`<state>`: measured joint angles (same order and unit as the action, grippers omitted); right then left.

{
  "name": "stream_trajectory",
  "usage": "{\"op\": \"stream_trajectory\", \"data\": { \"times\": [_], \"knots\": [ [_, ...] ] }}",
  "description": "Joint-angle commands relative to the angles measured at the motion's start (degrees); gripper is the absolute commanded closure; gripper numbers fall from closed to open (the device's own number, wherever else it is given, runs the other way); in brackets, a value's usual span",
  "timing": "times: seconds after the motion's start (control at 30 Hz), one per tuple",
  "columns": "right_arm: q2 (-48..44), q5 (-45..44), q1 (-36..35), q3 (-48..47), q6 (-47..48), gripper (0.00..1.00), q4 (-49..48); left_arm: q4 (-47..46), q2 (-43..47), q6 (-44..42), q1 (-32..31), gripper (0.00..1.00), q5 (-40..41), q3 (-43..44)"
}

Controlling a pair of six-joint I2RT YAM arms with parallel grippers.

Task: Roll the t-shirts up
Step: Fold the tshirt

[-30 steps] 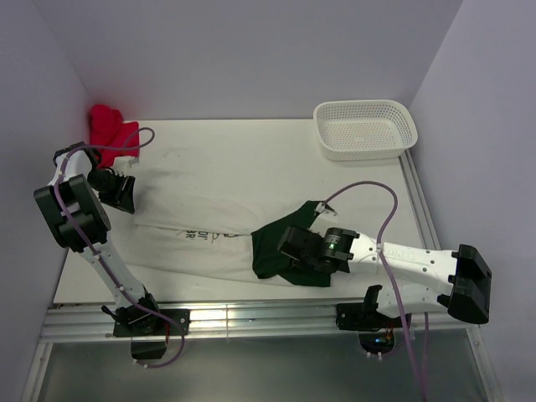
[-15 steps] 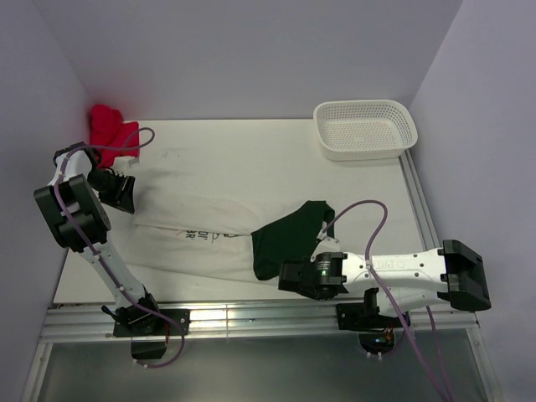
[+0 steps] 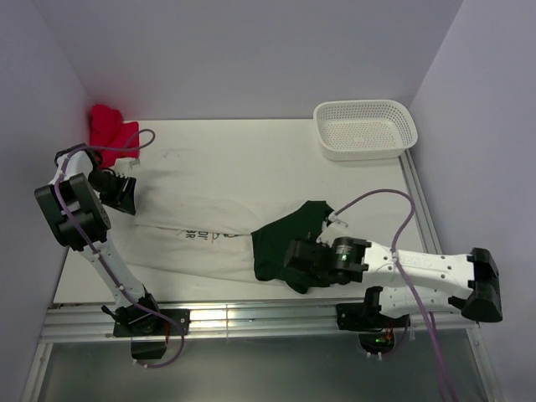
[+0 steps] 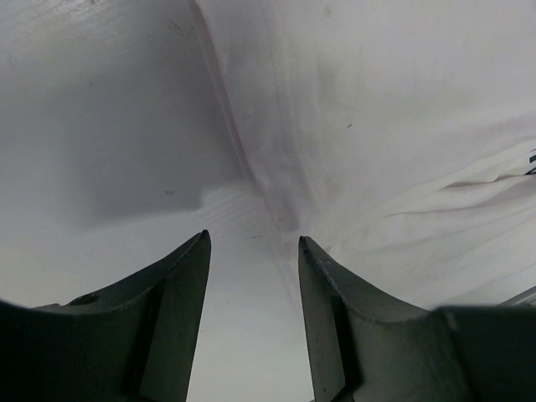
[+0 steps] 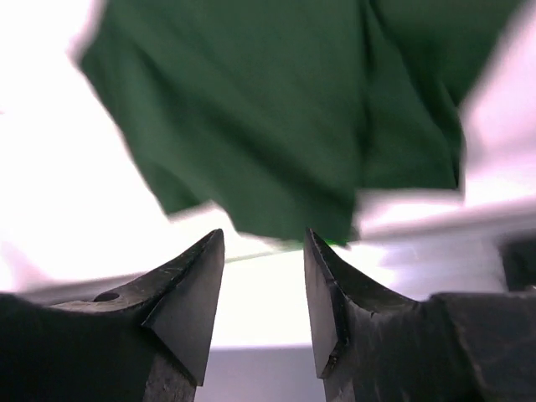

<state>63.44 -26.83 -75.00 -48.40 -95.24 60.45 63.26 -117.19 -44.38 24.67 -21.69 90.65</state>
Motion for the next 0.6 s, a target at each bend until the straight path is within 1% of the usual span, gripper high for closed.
{"op": "stream_trajectory", "data": {
  "times": [0.0, 0.03, 0.07, 0.1, 0.13, 0.17, 0.23, 0.27, 0.33, 0.37, 0.5, 0.57],
  "knots": [
    [-4.8, -5.5, 9.9, -1.3, 14.9, 0.5, -8.7, 0.5, 0.0, -1.8, -0.1, 0.48, -1.3, 2.1],
    [-5.2, -3.7, 16.8, -0.8, 18.1, 0.5, -11.4, 0.4, 0.1, -1.7, -0.1, 0.48, -1.2, 2.2],
    [-4.6, -3.0, 20.3, -0.3, 20.6, 0.5, -14.4, 0.3, 0.2, -1.4, -0.1, 0.47, -1.2, 2.3],
    [-3.9, -2.3, 23.8, -0.3, 24.9, 0.5, -15.4, 0.3, 0.3, -1.3, -0.1, 0.47, -1.2, 2.5],
    [-3.0, -1.3, 27.2, -0.3, 27.0, 0.51, -16.8, 0.4, 0.1, -1.2, -0.1, 0.47, -1.2, 3.0],
    [-1.0, 0.9, 33.3, 0.1, 29.1, 0.51, -20.2, 0.6, 0.1, -1.0, -0.1, 0.46, -1.4, 3.3],
    [1.4, 3.8, 38.8, 0.7, 34.1, 0.51, -24.2, 0.7, -0.1, -0.5, -0.1, 0.44, -1.7, 4.4],
    [3.9, 6.4, 43.2, 1.6, 35.4, 0.52, -28.1, 1.0, -0.2, 0.1, -0.1, 0.43, -1.8, 4.9],
    [6.9, 7.8, 46.9, 1.9, 38.4, 0.52, -30.6, 1.7, -0.6, 0.4, -0.1, 0.42, -1.8, 6.1],
    [10.3, 9.2, 49.5, 1.7, 40.1, 0.53, -32.9, 1.7, -0.5, 0.6, -0.1, 0.41, -1.8, 6.5],
    [17.8, 12.9, 54.4, 0.5, 43.7, 0.53, -38.1, 1.9, -1.0, 1.5, -0.1, 0.4, -0.5, 8.0],
    [21.7, 14.3, 55.6, -0.9, 45.2, 0.53, -40.5, 2.1, -1.6, 2.2, -0.1, 0.4, 0.0, 9.3]
  ]
}}
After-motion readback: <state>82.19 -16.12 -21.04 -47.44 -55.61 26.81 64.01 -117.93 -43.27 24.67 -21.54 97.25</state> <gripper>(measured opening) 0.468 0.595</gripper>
